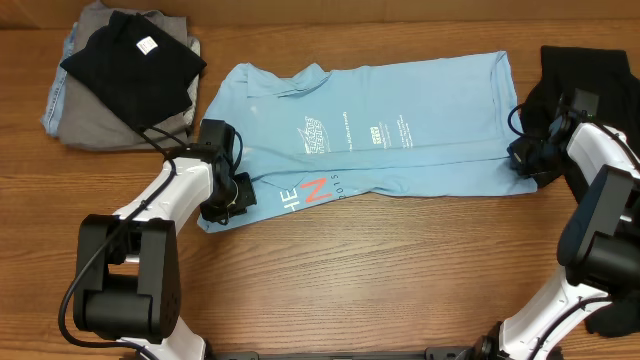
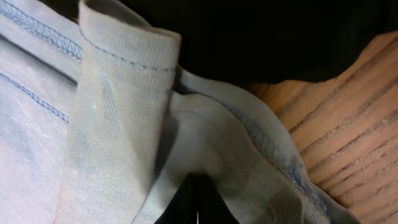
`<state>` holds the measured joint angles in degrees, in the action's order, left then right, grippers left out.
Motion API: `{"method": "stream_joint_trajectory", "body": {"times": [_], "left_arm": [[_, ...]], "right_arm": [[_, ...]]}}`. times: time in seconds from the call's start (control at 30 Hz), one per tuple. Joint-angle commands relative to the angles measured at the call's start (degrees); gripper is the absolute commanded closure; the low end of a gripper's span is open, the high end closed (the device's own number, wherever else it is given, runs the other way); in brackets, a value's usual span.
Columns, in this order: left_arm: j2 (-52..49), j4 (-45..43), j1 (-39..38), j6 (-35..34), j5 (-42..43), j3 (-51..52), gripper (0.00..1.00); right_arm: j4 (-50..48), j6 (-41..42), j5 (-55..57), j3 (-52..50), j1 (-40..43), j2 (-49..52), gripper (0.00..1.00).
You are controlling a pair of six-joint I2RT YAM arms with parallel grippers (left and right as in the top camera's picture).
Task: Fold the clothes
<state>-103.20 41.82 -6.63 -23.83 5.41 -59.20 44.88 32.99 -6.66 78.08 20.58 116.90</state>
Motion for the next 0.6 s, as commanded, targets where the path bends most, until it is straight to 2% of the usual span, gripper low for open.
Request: {"method": "stream_joint_trajectory", "body": {"times": [0.0,0.17,0.3,0.57], "left_arm": [[-1.79,2.4,0.26,-1.46,-0.02,0.07,0.96],[-1.79,7.63,0.31,-5.6,-3.63,0.04,0.96],[-1.79,12.9,0.31,-6.95,-6.62,0.04,0.96],[-1.05,21.44,0.31,-15.02,-9.03,0.04,0.96]], "right_arm": [[3.28,2.25,0.17,-0.87,-0.31,3.34,0.96],[8.13,9.16,1.27,-0.87,-0.22,3.34,0.96],[10.25,9.46,1.4,-0.87,-0.22,3.34,0.96],[14.93,9.49,4.63,-0.87,-0.22,3.34,0.96]]}}
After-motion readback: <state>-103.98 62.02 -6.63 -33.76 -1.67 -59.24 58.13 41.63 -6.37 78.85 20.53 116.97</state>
